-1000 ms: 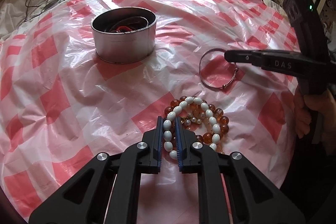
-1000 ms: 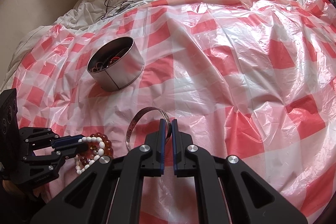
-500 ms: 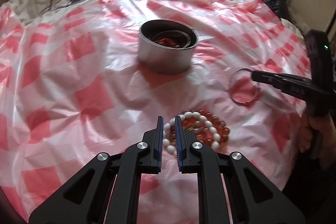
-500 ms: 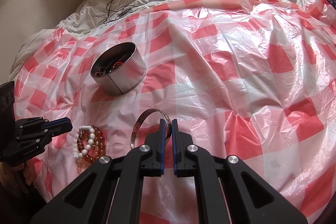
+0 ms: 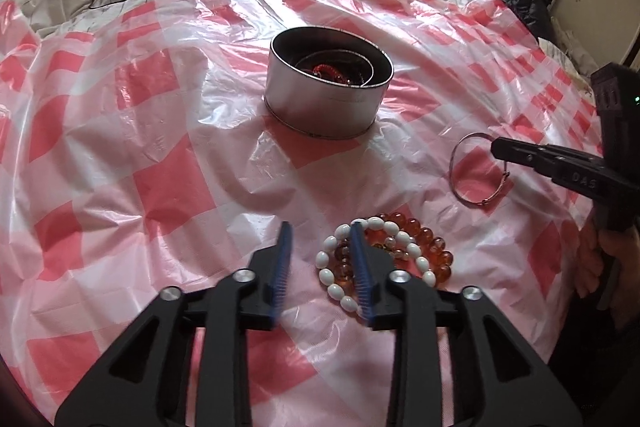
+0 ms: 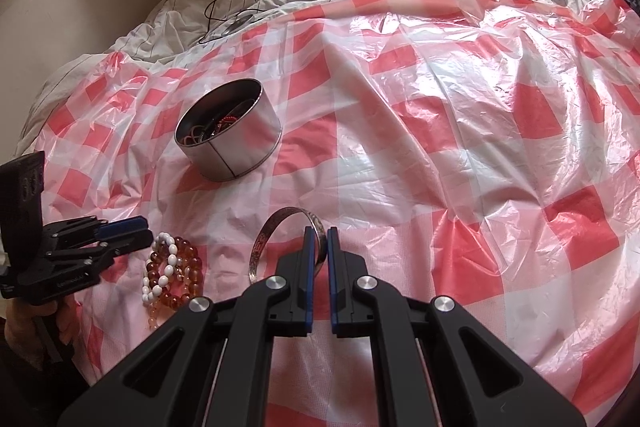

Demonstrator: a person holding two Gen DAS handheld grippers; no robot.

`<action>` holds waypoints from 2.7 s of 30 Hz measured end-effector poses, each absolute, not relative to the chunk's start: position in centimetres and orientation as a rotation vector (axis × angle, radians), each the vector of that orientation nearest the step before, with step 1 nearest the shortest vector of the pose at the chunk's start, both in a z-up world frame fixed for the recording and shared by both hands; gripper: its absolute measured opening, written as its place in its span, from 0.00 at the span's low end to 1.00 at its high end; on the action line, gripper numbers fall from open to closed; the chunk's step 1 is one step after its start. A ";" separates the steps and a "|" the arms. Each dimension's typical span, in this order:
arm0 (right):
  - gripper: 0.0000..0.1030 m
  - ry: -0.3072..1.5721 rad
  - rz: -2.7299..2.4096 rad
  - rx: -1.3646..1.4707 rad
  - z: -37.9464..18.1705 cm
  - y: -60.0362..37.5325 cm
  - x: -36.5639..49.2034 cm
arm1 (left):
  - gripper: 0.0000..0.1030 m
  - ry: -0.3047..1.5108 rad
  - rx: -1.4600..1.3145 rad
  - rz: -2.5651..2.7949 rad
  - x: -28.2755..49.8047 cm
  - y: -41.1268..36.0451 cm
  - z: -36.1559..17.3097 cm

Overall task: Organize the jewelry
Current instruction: 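Close the left tool on the white-bead bracelet while the right tool holds the bangle, then carry both bracelets over the silver tin and open both tools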

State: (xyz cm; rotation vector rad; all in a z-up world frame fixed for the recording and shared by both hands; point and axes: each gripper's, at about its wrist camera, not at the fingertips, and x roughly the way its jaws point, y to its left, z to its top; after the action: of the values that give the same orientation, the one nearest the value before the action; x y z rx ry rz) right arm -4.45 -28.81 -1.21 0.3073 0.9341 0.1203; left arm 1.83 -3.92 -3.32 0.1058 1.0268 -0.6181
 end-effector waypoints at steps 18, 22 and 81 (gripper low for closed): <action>0.06 0.896 0.128 0.354 -0.8 -29.7 -4.8 | 0.06 0.915 -0.061 -0.736 0.7 -2.2 1.0; 0.06 0.850 0.153 0.406 0.0 -30.4 -5.0 | 0.06 0.880 -0.073 -0.752 0.5 -2.4 2.6; 0.65 0.780 0.249 0.443 2.3 -26.7 -4.4 | 0.59 0.911 0.120 -0.436 0.9 -2.5 0.9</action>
State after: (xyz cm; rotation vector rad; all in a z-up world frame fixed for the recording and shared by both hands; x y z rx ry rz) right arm -4.41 -26.67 2.30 0.4429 0.7797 0.2490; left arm 0.94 -2.48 0.86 0.1196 0.9113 -0.4356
